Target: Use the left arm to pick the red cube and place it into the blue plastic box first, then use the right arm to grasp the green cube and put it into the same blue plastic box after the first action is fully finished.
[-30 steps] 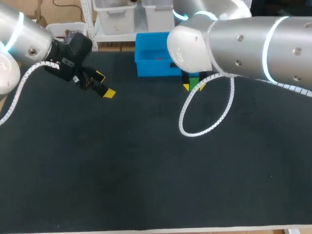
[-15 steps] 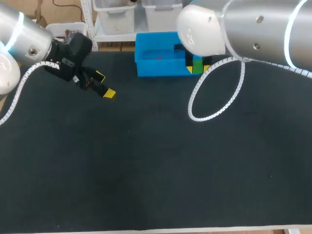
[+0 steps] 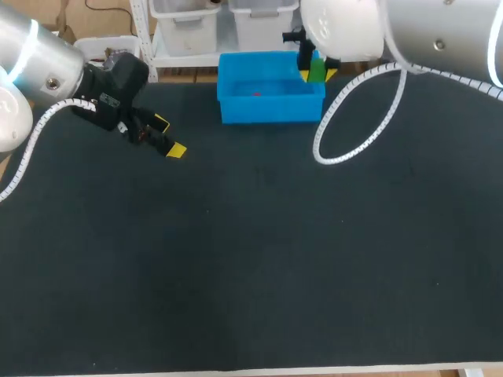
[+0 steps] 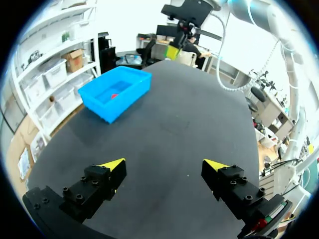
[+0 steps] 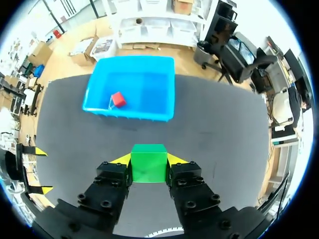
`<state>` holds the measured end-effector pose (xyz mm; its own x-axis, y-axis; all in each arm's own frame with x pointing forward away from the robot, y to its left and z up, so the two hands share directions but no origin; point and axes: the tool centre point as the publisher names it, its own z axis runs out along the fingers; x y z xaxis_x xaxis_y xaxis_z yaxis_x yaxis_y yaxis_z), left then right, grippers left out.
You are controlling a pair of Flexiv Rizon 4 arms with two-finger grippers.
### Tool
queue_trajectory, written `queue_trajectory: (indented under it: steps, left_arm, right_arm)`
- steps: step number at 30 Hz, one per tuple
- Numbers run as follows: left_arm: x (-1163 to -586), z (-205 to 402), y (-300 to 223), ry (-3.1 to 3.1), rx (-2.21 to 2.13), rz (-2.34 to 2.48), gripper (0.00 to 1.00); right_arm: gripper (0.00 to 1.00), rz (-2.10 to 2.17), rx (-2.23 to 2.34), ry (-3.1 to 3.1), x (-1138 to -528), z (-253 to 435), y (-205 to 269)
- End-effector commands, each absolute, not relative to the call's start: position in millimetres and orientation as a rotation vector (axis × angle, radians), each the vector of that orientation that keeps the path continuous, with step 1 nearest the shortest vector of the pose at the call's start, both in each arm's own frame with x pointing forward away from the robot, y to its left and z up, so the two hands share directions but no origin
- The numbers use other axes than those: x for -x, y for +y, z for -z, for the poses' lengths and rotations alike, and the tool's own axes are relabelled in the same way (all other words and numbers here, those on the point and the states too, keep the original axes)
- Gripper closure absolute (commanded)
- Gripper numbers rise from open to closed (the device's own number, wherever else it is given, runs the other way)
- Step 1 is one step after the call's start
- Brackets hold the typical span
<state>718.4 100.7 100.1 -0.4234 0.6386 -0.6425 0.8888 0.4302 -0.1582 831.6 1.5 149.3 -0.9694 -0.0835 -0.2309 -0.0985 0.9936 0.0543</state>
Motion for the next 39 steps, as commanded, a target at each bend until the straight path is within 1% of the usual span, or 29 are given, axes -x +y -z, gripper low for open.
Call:
queue_trajectory:
  steps: [1,10,26,39]
  left_arm:
    - [-718.1,-98.8,101.8,2.184,-1.287,0.675,0.0]
    - [-718.1,-98.8,101.8,2.184,-1.287,0.675,0.0]
    - [-718.1,-98.8,101.8,2.184,-1.287,0.675,0.0]
    - [-718.1,-98.8,101.8,2.184,-1.287,0.675,0.0]
  right_arm:
    - [1.0,-0.13,0.15,2.89,-836.6,-158.2,0.3]
    - [1.0,-0.204,0.257,2.807,-859.7,-170.7,10.3]
    - [1.0,-0.291,0.377,2.729,-900.1,-172.9,15.6]
    - [1.0,-0.371,0.488,2.677,-928.2,-174.4,29.7]
